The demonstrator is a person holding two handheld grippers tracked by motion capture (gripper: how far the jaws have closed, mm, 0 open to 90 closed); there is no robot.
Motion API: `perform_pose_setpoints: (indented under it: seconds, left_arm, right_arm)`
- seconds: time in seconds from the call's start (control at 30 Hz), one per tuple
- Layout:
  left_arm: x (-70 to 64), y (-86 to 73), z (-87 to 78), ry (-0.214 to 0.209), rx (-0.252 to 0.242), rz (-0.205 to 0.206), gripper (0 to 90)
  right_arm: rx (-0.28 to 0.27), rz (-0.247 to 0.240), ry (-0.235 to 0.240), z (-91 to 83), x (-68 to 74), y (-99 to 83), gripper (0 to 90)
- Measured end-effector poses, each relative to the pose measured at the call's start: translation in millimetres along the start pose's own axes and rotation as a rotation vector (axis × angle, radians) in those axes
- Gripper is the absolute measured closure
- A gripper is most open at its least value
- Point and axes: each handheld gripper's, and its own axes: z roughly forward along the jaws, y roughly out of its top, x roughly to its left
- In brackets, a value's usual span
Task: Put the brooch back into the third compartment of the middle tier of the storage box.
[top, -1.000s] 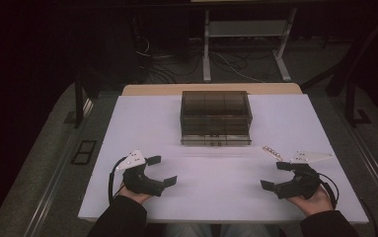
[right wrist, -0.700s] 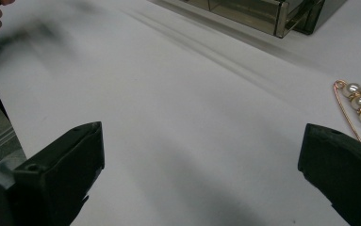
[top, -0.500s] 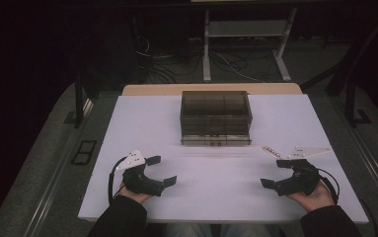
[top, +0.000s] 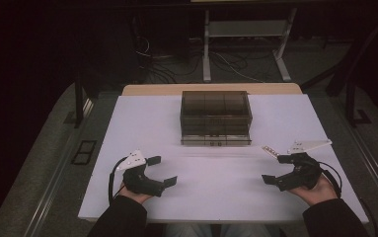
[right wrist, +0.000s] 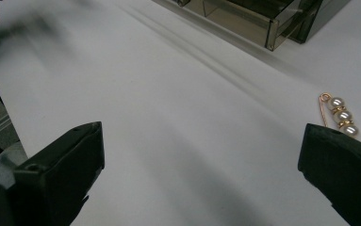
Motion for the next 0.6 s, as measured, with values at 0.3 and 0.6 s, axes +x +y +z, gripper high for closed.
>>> perform_pose_setpoints:
  seconds: [0.3,0.6]
  left_arm:
    - [-0.3,-0.4,1.4,-0.001,0.008,0.003,0.0]
    - [-0.3,-0.6,2.4,-0.004,0.009,0.002,0.0]
  right_arm:
    - [0.017,-0.009,-0.004,-2.4,-4.2,6.0,0.6]
    - [0.029,-0.014,-0.011,-5.8,-10.2,13.6,0.6]
